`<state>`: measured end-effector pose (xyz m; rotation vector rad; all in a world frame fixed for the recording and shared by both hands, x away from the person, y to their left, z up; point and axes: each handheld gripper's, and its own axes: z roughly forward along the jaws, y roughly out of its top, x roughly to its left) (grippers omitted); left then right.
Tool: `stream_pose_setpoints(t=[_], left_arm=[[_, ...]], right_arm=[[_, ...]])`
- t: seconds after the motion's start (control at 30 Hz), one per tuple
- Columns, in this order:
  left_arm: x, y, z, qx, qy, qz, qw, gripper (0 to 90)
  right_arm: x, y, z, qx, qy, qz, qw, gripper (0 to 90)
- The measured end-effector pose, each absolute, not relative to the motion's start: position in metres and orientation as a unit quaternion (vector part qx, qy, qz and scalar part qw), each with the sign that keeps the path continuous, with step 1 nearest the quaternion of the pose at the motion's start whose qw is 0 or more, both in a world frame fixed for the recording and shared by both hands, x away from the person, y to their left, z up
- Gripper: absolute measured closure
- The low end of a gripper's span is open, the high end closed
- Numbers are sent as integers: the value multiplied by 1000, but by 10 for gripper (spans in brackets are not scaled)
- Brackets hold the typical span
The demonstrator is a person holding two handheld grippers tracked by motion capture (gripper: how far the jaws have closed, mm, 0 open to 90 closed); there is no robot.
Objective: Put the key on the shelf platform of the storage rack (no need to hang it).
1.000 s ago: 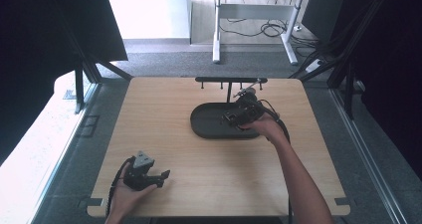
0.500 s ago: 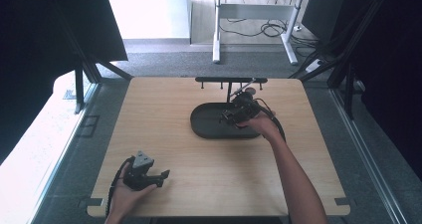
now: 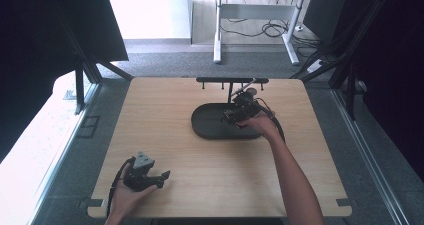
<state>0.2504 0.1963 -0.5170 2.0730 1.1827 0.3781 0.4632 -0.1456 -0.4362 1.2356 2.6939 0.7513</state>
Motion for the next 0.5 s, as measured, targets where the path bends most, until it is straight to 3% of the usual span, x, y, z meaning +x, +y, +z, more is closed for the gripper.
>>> stream_pose_setpoints(t=[0.5], left_arm=[[250, 196, -518, 803, 459, 145, 352, 282]], right_arm=[[474, -149, -447, 421, 875, 233, 47, 494]])
